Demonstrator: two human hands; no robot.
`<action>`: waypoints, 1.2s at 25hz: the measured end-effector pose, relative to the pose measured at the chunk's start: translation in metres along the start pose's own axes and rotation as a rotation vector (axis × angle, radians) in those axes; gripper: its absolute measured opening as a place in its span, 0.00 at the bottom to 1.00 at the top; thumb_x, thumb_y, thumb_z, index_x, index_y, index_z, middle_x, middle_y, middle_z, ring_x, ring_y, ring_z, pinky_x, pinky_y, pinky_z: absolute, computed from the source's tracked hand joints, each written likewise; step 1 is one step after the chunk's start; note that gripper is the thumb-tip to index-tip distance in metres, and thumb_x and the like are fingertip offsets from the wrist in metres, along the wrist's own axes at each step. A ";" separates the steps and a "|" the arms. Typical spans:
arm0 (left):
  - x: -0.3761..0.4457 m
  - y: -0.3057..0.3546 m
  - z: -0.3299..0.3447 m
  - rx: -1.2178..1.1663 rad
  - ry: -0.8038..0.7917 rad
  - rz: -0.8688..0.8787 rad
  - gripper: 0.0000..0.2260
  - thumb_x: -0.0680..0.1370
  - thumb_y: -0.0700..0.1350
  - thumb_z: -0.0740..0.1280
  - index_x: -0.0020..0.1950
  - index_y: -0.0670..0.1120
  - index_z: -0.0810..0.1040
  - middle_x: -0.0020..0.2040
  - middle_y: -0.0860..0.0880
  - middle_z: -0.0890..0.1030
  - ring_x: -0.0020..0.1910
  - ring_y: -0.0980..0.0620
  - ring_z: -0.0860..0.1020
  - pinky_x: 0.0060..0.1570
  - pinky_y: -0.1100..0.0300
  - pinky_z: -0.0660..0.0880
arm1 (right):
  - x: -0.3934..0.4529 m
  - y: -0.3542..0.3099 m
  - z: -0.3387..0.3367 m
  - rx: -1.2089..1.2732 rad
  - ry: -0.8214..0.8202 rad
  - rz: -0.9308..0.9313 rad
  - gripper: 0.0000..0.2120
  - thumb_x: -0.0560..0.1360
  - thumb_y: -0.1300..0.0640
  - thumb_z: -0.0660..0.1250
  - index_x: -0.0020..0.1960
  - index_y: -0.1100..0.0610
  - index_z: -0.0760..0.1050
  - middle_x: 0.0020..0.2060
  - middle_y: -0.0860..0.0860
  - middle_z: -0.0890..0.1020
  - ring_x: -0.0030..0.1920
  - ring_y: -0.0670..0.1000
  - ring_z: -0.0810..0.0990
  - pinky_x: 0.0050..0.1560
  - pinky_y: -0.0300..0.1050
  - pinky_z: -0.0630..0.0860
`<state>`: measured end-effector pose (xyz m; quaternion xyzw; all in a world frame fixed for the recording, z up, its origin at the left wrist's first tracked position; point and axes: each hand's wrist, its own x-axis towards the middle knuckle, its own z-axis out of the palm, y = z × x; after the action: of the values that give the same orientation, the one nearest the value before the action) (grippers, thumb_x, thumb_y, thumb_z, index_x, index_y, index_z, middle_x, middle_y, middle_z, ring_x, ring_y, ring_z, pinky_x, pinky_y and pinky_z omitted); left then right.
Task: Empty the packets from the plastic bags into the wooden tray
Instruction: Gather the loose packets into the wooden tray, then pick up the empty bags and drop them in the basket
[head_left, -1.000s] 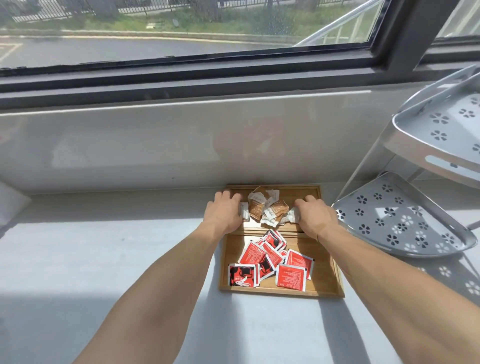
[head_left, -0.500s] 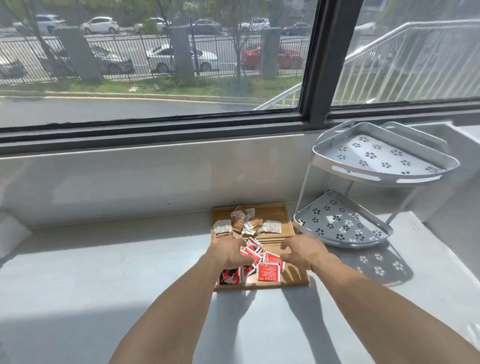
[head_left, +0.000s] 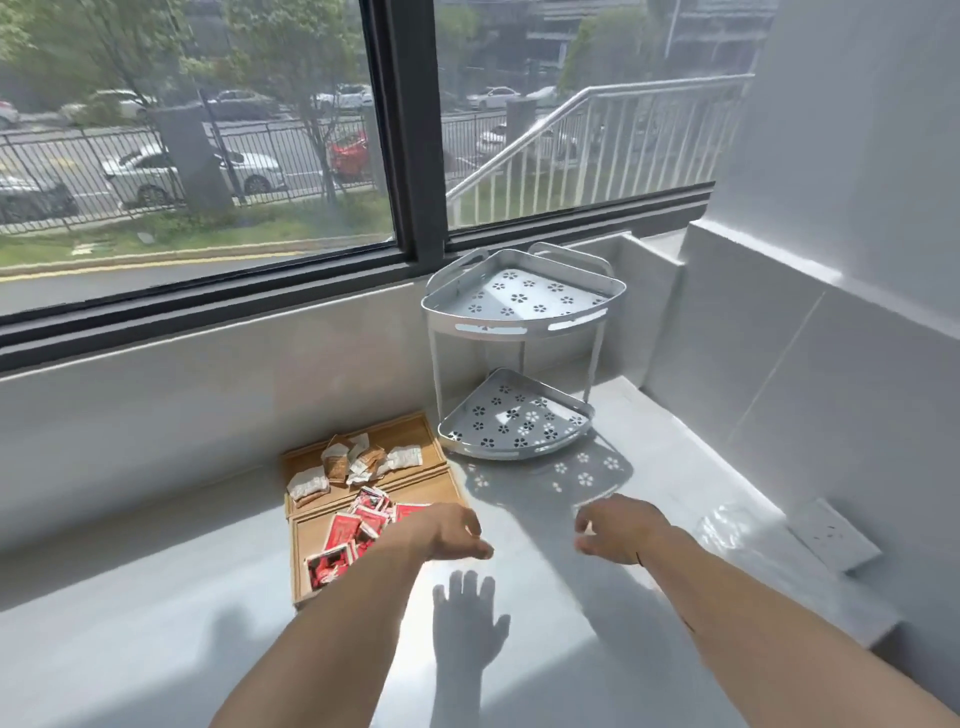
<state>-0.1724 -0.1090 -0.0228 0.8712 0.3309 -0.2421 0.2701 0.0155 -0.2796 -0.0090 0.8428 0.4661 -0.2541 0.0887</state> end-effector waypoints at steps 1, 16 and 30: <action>0.004 0.020 0.003 0.017 -0.013 0.021 0.23 0.73 0.59 0.68 0.65 0.51 0.77 0.66 0.48 0.78 0.64 0.46 0.75 0.61 0.56 0.71 | -0.010 0.021 0.003 0.012 0.010 0.027 0.18 0.75 0.41 0.62 0.63 0.44 0.74 0.63 0.49 0.78 0.65 0.52 0.74 0.63 0.48 0.72; 0.073 0.269 0.068 0.211 -0.134 0.259 0.20 0.71 0.54 0.71 0.62 0.52 0.79 0.62 0.50 0.80 0.61 0.51 0.77 0.61 0.58 0.73 | -0.139 0.270 0.069 0.254 0.067 0.402 0.17 0.75 0.47 0.61 0.63 0.46 0.76 0.63 0.48 0.78 0.63 0.51 0.76 0.58 0.46 0.73; 0.121 0.292 0.113 0.433 -0.081 0.360 0.25 0.72 0.53 0.70 0.68 0.58 0.71 0.66 0.51 0.71 0.67 0.49 0.67 0.58 0.53 0.71 | -0.082 0.286 0.104 0.299 0.204 0.473 0.23 0.77 0.43 0.60 0.70 0.51 0.69 0.67 0.52 0.73 0.65 0.56 0.71 0.62 0.53 0.70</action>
<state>0.0868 -0.3119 -0.0881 0.9430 0.1005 -0.2898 0.1293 0.1812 -0.5378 -0.0809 0.9529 0.2204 -0.2064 -0.0269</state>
